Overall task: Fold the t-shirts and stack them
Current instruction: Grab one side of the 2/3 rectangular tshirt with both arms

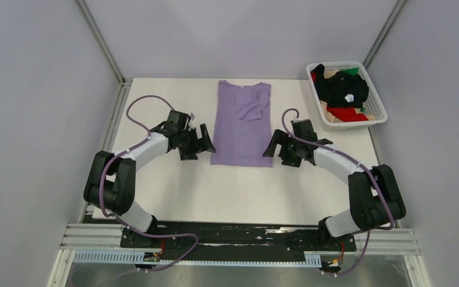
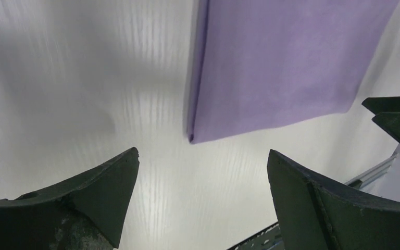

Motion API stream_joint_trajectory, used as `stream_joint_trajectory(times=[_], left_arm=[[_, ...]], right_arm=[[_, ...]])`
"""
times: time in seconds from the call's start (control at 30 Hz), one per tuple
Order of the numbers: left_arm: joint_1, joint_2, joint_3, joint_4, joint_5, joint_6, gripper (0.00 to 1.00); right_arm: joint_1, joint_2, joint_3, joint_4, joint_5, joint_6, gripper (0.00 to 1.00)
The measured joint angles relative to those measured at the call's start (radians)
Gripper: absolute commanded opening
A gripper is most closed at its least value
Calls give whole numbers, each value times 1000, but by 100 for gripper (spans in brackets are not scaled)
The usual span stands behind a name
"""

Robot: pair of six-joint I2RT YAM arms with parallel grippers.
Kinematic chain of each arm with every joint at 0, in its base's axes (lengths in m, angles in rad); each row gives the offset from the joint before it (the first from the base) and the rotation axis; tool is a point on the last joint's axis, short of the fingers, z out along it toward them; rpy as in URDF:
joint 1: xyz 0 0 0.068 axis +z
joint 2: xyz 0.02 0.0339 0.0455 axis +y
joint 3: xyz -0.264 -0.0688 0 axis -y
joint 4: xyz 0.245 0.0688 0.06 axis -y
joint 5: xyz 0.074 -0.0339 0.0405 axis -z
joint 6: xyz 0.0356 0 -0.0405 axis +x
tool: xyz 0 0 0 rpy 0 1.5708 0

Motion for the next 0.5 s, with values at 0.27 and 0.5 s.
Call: stream_joint_trajectory(times=[0.27,0.5], left_arm=[[-69,14,-134,37,22,-80,74],[-103,89,-87,62,2,-94,55]], right_arm=[[13,5,-95,31,-10,47,48],[24,63,-95,92,-2,59,36]])
